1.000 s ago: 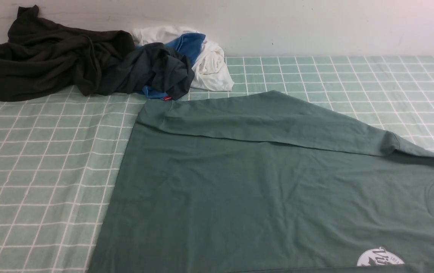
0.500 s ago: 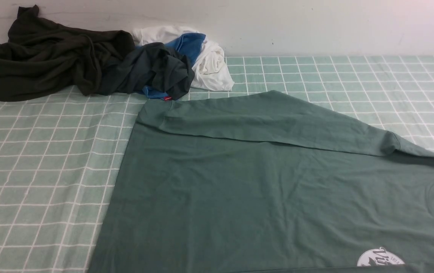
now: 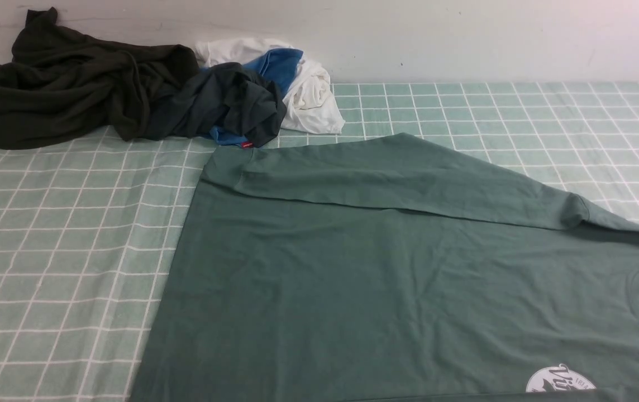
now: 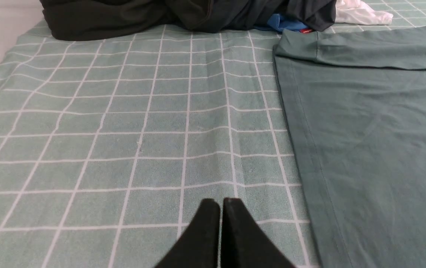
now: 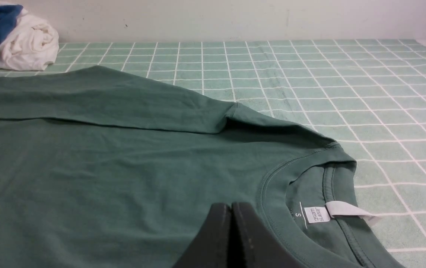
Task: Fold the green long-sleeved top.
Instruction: Use the left arm to clamp the cuff closest to it
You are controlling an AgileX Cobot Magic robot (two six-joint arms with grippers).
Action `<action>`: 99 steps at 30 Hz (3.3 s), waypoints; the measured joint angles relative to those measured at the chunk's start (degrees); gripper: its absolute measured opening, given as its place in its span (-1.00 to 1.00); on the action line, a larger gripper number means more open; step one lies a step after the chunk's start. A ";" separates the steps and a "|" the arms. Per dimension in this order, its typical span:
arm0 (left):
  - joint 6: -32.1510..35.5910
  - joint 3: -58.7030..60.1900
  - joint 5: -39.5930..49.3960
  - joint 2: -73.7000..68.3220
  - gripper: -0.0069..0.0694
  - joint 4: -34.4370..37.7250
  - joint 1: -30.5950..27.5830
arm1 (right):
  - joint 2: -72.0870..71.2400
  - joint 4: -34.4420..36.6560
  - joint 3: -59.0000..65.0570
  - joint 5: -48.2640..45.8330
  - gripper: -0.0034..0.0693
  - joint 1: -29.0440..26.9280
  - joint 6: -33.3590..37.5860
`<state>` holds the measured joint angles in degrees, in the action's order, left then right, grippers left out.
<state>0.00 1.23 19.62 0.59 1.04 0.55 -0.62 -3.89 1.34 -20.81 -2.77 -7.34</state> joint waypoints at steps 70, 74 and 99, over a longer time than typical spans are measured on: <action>9.43 -43.67 39.85 -40.58 -0.83 -1.74 0.96 | 40.87 34.24 -36.84 -18.71 -0.94 1.79 33.03; 9.51 -49.36 45.14 -50.46 -0.82 -5.22 8.68 | 52.43 32.38 -45.48 -33.58 -0.94 7.79 33.28; 10.30 -49.92 31.27 -97.31 0.14 -1.04 33.22 | 59.95 15.54 -45.87 -49.82 -0.94 22.67 22.73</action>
<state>10.30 -48.70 50.90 -96.72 0.00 33.76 59.33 11.65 -44.53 -70.63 19.91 15.39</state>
